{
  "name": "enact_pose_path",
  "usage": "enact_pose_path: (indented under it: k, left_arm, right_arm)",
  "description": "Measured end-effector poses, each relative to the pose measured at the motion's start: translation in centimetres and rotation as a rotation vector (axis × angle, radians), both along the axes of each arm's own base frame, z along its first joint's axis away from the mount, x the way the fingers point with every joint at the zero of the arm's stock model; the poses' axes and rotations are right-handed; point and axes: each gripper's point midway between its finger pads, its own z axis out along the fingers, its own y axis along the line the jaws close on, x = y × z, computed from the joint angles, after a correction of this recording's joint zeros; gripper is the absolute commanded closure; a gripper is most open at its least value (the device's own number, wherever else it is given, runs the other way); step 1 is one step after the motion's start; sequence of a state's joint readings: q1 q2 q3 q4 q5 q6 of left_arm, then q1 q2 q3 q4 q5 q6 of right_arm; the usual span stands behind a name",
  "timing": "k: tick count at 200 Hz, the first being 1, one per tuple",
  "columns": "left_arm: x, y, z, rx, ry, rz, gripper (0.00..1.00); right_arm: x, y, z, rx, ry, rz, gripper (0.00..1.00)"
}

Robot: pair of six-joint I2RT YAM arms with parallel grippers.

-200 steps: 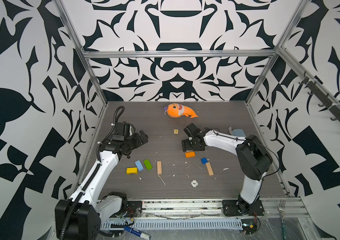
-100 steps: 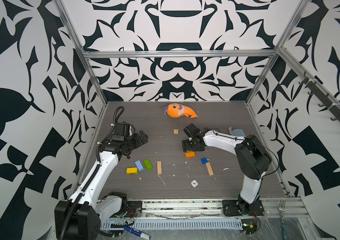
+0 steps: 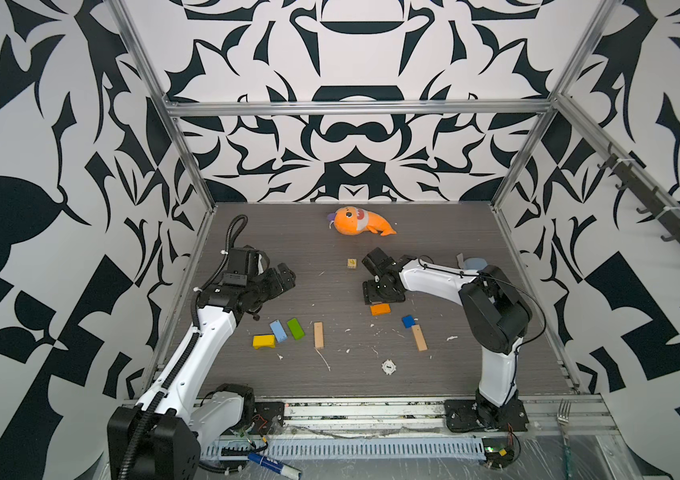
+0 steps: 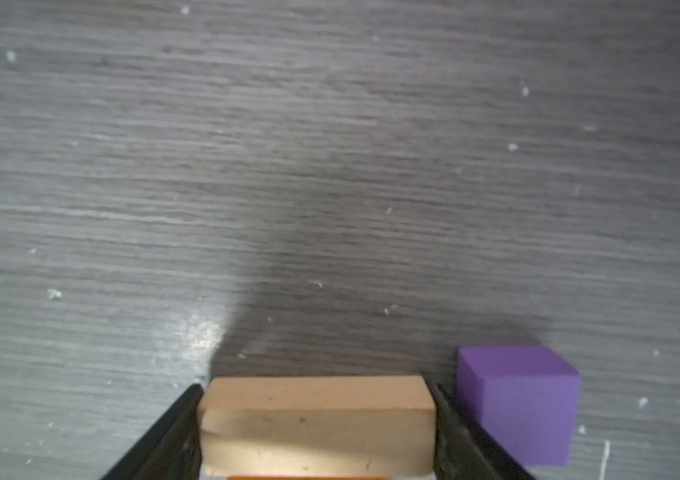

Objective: Build the wood block tower

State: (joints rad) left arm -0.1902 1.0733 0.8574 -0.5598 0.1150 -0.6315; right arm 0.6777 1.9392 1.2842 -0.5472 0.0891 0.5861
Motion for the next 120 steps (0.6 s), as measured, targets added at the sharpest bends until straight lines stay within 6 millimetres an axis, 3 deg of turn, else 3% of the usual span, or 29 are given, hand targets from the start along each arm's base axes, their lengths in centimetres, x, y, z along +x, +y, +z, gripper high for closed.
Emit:
enact_pose_path:
  k: [37, 72, 120]
  left_arm:
    - [-0.2, 0.0, 0.1, -0.002, -0.001, -0.005, 0.01]
    - [-0.8, 0.0, -0.5, -0.001, 0.01, -0.007, 0.01]
    - [-1.7, 0.0, -1.1, -0.004, 0.033, -0.014, 0.0]
  right_arm:
    - [0.3, 0.3, 0.6, -0.004, -0.008, -0.05, 0.31]
    - [1.4, 1.8, 1.4, 0.0, -0.036, -0.096, 0.31]
    - [1.2, 2.6, 0.9, -0.027, -0.051, -0.139, 0.3]
